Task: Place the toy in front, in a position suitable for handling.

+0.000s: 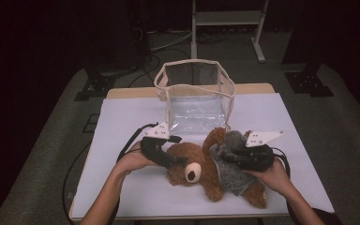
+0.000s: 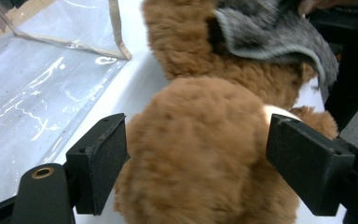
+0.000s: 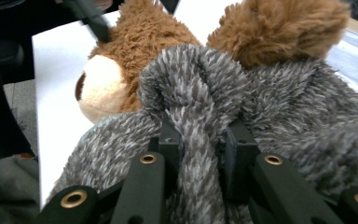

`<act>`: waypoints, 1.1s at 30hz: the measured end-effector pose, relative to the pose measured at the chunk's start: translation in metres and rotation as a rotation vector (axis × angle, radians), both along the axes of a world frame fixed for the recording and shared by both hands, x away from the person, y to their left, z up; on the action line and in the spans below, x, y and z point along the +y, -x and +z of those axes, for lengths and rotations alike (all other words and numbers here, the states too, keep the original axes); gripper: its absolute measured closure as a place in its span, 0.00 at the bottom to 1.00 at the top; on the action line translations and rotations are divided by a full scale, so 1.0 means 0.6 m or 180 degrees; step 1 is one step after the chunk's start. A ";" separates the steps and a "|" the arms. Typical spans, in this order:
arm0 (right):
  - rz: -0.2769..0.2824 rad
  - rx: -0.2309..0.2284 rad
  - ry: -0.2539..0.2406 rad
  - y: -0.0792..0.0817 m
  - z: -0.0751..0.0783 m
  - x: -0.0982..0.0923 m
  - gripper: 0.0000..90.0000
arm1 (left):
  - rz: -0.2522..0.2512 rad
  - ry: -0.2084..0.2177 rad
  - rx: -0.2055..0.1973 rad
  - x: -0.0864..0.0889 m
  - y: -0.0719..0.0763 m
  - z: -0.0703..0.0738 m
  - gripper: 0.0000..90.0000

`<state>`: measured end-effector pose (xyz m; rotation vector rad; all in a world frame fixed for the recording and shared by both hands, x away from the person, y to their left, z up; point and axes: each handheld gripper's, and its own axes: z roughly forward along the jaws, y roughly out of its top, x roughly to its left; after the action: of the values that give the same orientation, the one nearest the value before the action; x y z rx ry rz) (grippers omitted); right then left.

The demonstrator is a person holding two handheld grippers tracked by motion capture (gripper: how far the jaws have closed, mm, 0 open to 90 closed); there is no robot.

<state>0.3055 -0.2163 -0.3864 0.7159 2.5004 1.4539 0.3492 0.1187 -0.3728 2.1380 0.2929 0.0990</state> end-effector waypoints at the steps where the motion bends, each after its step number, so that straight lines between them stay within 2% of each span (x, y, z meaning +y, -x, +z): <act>1: 0.0004 -0.0028 0.0003 0.008 0.000 -0.001 0.80 | -0.0041 -0.0025 0.0034 -0.003 0.003 -0.005 0.25; 3: 0.0008 -0.0076 0.0012 0.019 0.001 -0.004 0.80 | -0.0113 -0.0016 0.0064 -0.008 0.008 -0.014 0.30; 7: -0.0010 -0.0070 -0.0024 0.029 0.010 -0.021 0.80 | -0.0085 0.0102 0.0029 -0.007 0.022 -0.027 0.35; 12: -0.0223 -0.0085 -0.0059 0.029 0.034 -0.066 0.80 | -0.0049 0.0118 -0.0028 -0.003 0.030 -0.032 0.36; 16: -0.0301 -0.0151 -0.0096 0.033 0.072 -0.089 0.80 | -0.0065 0.0044 -0.0085 -0.007 0.035 -0.027 0.36; 19: -0.0307 -0.0282 -0.0081 0.035 0.107 -0.089 0.80 | -0.0072 0.0015 -0.0129 -0.008 0.040 -0.026 0.36; 22: -0.0170 -0.0341 -0.0051 0.027 0.148 -0.072 0.80 | -0.0087 -0.0016 -0.0160 -0.009 0.042 -0.024 0.36; 26: 0.0035 -0.0317 0.0104 0.000 0.167 -0.024 0.80 | -0.0093 -0.0017 -0.0181 -0.010 0.045 -0.024 0.36; 29: 0.0195 -0.0216 0.0285 -0.028 0.158 0.026 0.80 | -0.0122 -0.0026 -0.0212 -0.012 0.049 -0.022 0.36; 31: 0.0285 -0.0145 0.0413 -0.046 0.143 0.055 0.80 | -0.0135 -0.0046 -0.0233 -0.012 0.050 -0.022 0.36; 32: 0.0325 -0.0107 0.0525 -0.057 0.131 0.070 0.80 | -0.0134 -0.0040 -0.0235 -0.012 0.050 -0.022 0.36; 33: 0.0337 -0.0095 0.0592 -0.064 0.123 0.076 0.80 | -0.0130 -0.0024 -0.0229 -0.011 0.050 -0.023 0.36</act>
<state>0.3436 -0.1709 -0.3128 0.5327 2.6417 1.2306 0.3193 0.1121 -0.3864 2.1416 0.2069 0.1531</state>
